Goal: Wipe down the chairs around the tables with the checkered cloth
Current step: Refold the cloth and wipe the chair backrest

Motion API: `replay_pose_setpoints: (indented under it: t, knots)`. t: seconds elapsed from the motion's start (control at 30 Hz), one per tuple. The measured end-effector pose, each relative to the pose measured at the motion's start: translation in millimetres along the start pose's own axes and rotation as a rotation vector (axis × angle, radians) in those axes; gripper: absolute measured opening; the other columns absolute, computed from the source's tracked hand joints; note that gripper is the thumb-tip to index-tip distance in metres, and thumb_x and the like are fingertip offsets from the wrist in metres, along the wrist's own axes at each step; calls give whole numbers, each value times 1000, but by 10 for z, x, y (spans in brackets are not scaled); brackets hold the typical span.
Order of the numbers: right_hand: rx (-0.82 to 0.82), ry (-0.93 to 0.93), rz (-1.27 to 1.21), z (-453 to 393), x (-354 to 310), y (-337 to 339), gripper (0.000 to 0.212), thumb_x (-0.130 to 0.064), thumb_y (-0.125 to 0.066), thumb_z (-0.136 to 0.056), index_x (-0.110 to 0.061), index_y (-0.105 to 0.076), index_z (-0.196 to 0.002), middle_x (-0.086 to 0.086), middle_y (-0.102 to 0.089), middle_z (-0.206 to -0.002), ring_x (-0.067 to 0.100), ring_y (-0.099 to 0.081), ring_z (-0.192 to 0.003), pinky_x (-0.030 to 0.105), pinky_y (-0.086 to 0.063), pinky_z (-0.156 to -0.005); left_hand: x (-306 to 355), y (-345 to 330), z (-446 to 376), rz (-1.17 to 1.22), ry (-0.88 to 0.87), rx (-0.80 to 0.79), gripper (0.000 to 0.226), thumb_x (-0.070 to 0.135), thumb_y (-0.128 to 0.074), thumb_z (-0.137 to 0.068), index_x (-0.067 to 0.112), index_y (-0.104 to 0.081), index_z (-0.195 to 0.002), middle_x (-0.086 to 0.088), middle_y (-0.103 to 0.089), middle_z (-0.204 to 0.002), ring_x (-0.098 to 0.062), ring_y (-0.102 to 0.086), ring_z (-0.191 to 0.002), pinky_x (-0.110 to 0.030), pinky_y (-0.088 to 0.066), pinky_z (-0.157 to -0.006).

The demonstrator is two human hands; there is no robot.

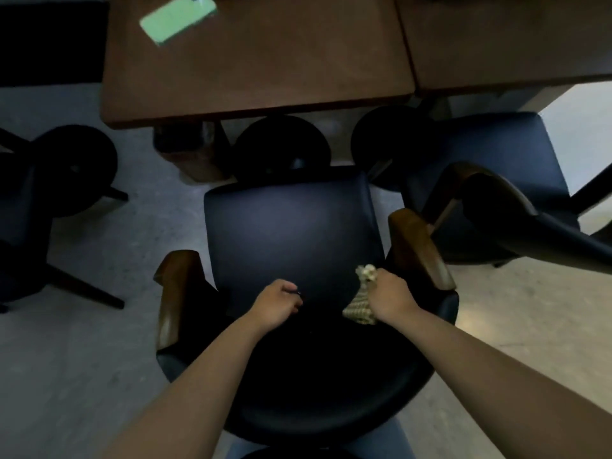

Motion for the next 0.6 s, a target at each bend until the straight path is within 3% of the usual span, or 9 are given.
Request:
replay_pose_setpoints:
  t: [0.1,0.23,0.43,0.6]
  knots:
    - [-157,233,459,-86,-121,-247,27,-8,-45,-90,-7,-52,-116,13,-58,-120,32,-57,-110,37,-42,-91,-288,-189,-159,-229,13,-102,24,20,-54,-95,14,-55,-118,-9,-65,-110,-22,-61,-98,-27,-47,-82]
    - [-395,296,901,-202,-32,-456,41,-19,-49,-89,-16,-50,-129,10,-55,-128,30,-47,-120,51,-20,-110,-589,-225,-281,-547,35,-129,36,37,-48,-97,17,-51,-126,-10,-61,-124,-25,-57,-109,-31,-45,-90]
    - [-549,253,940,-447,100,-502,41,-23,-39,-91,-16,-55,-128,13,-50,-136,34,-42,-126,60,-6,-114,-679,-297,-360,-883,72,-151,66,71,-29,-89,20,-50,-127,-10,-56,-134,-28,-54,-119,-35,-39,-86]
    - [-553,241,1000,-508,140,-566,50,-29,-34,-93,-21,-42,-142,12,-39,-148,34,-32,-137,64,0,-112,-669,-276,-282,-893,117,-106,80,75,-29,-87,12,-30,-135,-13,-50,-140,-29,-49,-126,-37,-35,-94]
Point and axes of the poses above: each hand's wrist, its own z-axis away from the middle knuckle, its own y-axis out of the back of the hand, x = y × z, the point moved 8 cm from there along -z, towards the middle knuckle
